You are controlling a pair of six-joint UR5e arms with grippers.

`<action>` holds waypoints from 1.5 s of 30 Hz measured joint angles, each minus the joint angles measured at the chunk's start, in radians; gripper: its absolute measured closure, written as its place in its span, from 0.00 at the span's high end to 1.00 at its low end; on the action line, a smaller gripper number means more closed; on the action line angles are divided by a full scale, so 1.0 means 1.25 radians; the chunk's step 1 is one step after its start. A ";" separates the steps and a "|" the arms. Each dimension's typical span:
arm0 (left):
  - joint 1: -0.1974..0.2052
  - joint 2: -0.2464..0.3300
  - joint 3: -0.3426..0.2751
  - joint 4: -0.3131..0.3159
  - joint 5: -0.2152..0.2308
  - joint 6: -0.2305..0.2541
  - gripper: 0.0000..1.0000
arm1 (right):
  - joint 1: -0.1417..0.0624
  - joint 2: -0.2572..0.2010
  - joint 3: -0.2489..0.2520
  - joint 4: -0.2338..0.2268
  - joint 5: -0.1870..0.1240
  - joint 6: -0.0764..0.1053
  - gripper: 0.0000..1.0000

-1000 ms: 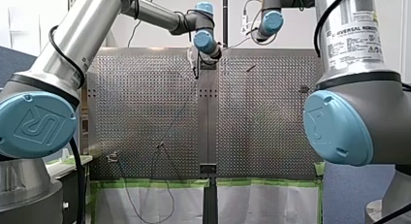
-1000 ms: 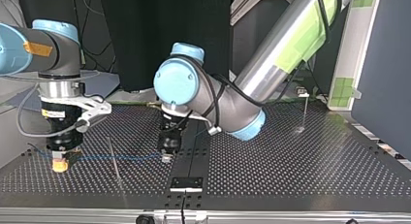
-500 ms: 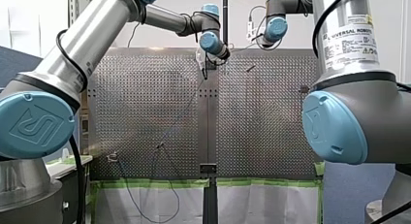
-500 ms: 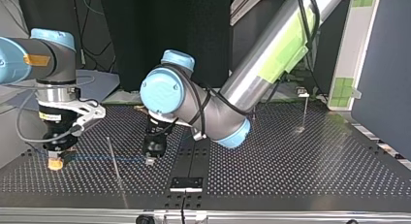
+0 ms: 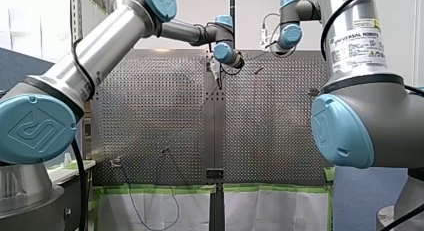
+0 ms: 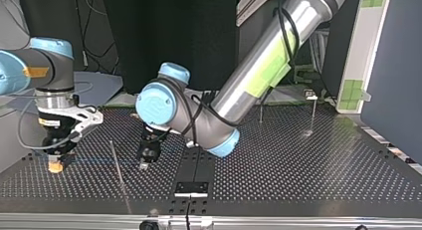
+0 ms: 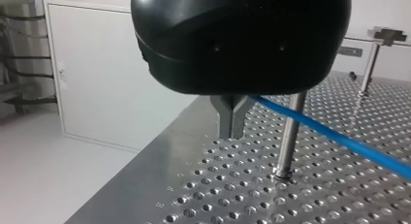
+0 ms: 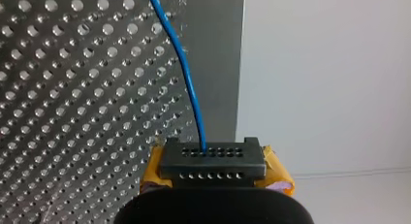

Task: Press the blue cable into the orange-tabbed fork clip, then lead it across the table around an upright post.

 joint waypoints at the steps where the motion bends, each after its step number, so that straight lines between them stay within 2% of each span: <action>1: 0.000 -0.003 0.007 0.000 0.001 -0.002 0.00 | -0.003 0.000 0.000 0.000 -0.001 0.002 0.00; 11: -0.001 -0.023 0.080 -0.004 0.001 -0.007 0.00 | -0.040 0.012 0.000 -0.004 -0.022 0.016 0.00; 19: -0.001 -0.032 0.126 -0.005 -0.002 -0.007 0.00 | -0.065 0.034 -0.001 -0.009 -0.050 0.023 0.00; 31: -0.001 -0.035 0.054 0.008 -0.008 -0.002 0.00 | -0.099 0.060 -0.016 -0.015 -0.092 0.036 0.00; 36: 0.002 -0.043 0.019 0.023 -0.003 -0.002 0.00 | -0.112 0.069 -0.017 -0.018 -0.099 0.044 0.00; 45: 0.006 -0.054 0.001 0.027 -0.002 -0.001 0.00 | -0.124 0.090 -0.017 -0.020 -0.106 0.048 0.00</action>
